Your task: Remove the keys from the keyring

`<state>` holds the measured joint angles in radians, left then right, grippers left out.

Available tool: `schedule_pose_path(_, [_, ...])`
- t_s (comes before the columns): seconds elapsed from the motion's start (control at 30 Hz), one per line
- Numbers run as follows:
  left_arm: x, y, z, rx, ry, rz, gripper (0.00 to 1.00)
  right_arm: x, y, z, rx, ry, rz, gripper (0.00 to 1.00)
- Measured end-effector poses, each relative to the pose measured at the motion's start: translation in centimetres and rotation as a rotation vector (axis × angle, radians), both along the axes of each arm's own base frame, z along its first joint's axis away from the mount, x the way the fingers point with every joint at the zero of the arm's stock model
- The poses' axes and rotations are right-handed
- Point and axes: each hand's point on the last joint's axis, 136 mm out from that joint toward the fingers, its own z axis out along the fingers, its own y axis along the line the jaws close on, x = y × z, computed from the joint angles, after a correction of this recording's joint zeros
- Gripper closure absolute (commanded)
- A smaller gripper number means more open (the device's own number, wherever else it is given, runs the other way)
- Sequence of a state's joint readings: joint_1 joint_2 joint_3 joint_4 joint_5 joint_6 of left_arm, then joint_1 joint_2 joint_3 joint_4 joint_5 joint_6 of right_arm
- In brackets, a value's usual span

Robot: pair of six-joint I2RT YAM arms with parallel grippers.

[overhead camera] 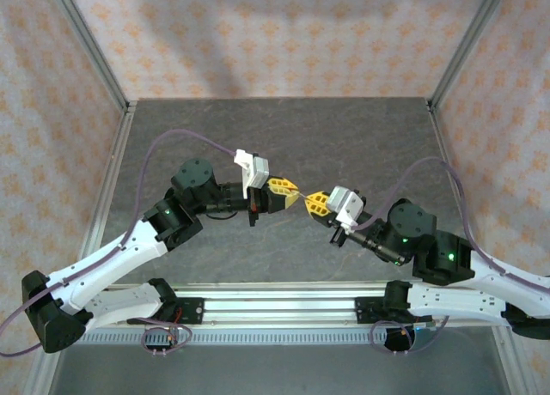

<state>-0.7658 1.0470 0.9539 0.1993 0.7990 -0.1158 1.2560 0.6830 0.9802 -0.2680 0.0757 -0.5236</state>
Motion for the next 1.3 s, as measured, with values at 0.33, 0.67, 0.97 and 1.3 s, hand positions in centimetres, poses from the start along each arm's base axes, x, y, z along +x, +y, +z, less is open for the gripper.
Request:
schedule_pose_path(0.33, [-0.5, 0.0, 0.1, -0.010, 0.028, -0.035, 1.00, -0.9, 0.7, -0.3, -0.040, 0.013, 0.064, 1.00])
schedule_pose_path(0.67, [-1.0, 0.0, 0.0, -0.008, 0.029, -0.069, 1.00, -1.4, 1.2, -0.5, -0.125, 0.015, 0.109, 1.00])
schedule_pose_path(0.97, [-1.0, 0.3, -0.1, 0.000, 0.036, -0.073, 1.00, -1.6, 1.7, -0.5, -0.198, 0.015, 0.139, 1.00])
schedule_pose_path(1.3, [-0.7, 0.6, -0.6, 0.028, 0.068, -0.068, 1.00, -1.3, 2.5, -0.6, -0.297, -0.001, 0.152, 1.00])
